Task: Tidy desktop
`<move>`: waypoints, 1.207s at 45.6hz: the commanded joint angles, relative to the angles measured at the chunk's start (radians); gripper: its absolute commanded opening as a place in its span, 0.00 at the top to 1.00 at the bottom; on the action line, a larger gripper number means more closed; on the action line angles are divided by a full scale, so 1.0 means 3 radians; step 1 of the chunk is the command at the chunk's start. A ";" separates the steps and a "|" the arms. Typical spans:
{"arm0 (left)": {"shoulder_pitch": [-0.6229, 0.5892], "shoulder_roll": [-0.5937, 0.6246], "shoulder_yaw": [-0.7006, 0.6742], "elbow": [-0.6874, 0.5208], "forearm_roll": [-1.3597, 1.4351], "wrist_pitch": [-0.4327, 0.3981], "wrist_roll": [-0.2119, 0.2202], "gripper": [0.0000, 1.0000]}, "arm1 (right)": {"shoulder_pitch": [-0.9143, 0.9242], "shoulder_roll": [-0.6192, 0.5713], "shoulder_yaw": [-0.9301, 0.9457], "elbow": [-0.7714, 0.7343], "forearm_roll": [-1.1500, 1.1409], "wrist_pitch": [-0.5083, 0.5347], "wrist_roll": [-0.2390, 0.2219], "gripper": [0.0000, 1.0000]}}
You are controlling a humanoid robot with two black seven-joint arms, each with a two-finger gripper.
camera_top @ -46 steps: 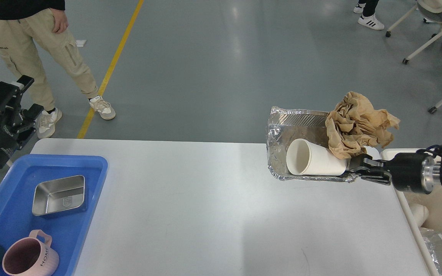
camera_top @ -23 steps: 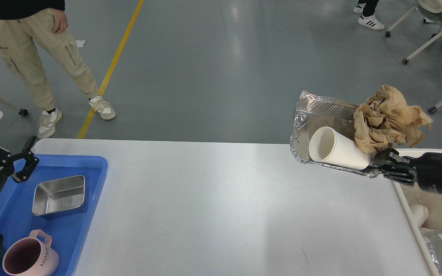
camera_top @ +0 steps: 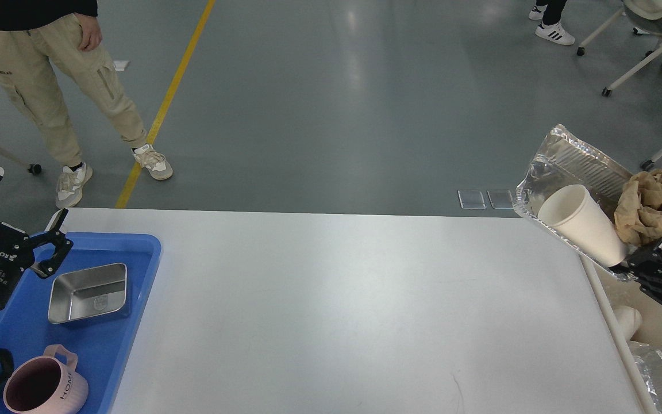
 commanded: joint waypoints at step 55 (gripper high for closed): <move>0.0002 -0.0215 0.0144 0.0110 -0.0445 -0.0178 0.0079 0.03 | -0.1121 0.0634 0.0011 -0.1412 0.1871 -0.0106 -0.0030 1.00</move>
